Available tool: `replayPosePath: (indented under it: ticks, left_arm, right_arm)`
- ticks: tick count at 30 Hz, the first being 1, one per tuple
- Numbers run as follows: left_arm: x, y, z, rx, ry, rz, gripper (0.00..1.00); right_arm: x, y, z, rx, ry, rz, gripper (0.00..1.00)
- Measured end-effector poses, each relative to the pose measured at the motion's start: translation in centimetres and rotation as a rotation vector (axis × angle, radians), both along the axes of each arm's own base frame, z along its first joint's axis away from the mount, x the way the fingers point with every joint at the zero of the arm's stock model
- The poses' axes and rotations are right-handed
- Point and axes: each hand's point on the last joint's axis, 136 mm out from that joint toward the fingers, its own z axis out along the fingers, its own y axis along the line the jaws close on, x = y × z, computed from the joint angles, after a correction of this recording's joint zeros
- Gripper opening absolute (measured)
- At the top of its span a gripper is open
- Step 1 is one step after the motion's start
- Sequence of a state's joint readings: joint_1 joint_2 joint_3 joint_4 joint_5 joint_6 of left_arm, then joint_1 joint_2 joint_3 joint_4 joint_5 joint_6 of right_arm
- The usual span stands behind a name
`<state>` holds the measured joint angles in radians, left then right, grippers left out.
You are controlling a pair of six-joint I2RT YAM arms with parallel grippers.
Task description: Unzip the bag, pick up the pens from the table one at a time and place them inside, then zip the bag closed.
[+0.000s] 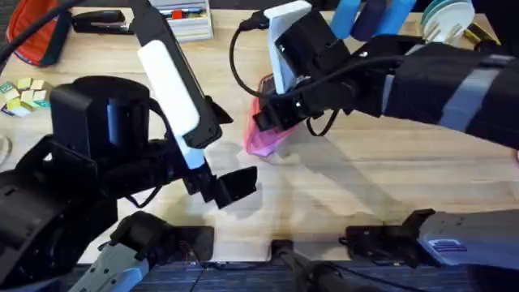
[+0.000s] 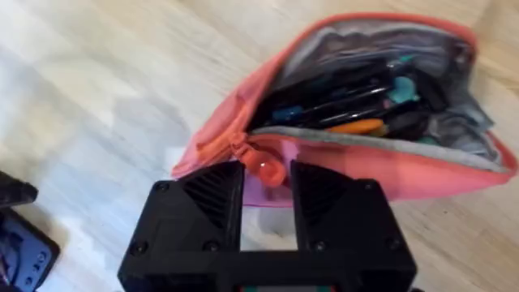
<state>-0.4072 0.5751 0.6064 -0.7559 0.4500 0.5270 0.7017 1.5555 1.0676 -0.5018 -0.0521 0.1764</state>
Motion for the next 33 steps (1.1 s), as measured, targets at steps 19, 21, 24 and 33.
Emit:
replayPosePath:
  ticks: [19, 21, 24, 33]
  left_arm:
    - [0.0, 0.0, 0.0, 0.000, 0.000, 0.000, 0.993]
    - [0.0, 0.0, 0.0, 0.000, 0.000, 0.000, 0.993]
    - [0.0, 0.0, 0.0, 0.000, 0.000, 0.000, 0.993]
    - [-0.1, 0.1, -0.1, 0.003, 0.005, 0.001, 0.994]
  right_arm:
    - [0.5, -0.3, -0.7, -0.029, -0.011, -0.017, 0.034]
    - [0.5, -0.3, -0.6, -0.029, -0.013, -0.015, 0.034]
    - [0.7, -0.5, 0.0, -0.032, -0.037, -0.014, 0.033]
    - [0.8, -1.0, 3.8, 0.017, -0.127, -0.014, 0.032]
